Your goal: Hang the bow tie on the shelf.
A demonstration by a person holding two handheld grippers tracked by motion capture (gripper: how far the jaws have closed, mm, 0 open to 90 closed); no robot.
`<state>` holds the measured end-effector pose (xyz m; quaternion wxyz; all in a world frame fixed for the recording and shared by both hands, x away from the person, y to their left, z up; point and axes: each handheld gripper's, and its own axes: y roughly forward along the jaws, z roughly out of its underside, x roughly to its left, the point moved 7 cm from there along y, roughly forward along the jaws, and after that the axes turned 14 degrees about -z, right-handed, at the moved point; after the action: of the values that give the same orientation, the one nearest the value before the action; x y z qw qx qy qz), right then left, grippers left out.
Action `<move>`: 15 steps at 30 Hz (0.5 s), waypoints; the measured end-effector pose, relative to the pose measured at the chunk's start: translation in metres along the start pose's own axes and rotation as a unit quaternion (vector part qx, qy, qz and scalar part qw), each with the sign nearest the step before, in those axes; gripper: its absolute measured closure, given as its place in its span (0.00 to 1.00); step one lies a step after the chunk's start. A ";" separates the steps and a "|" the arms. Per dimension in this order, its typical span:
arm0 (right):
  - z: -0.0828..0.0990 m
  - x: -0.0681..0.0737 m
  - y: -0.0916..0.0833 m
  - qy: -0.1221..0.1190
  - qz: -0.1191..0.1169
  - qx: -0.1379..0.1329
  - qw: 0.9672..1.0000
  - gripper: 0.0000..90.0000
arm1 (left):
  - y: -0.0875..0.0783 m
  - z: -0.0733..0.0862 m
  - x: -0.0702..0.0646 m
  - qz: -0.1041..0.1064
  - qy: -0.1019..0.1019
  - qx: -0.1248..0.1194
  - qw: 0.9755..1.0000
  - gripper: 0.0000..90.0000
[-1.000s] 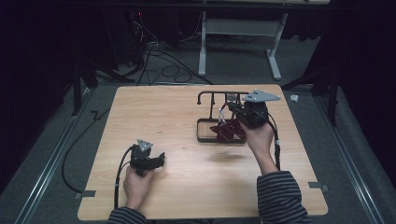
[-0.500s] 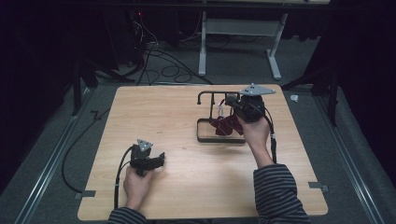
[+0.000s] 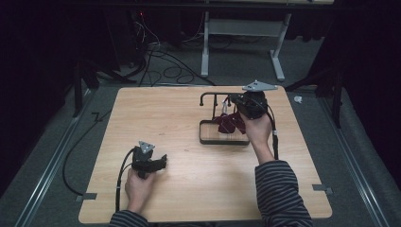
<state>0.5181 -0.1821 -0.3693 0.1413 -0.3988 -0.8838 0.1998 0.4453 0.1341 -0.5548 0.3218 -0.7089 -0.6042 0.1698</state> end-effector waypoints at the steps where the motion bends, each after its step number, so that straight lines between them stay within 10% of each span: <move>1: 0.000 -0.002 0.001 0.001 0.001 0.000 1.000 1.00 | 0.000 0.000 0.000 0.000 0.000 0.000 1.000 0.26; 15: 0.005 -0.007 0.006 0.012 0.005 0.010 1.000 0.95 | 0.000 0.000 0.000 0.000 0.000 -0.001 1.000 0.26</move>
<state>0.5246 -0.1849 -0.3775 0.1551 -0.4041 -0.8779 0.2047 0.4453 0.1341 -0.5548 0.3214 -0.7088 -0.6046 0.1694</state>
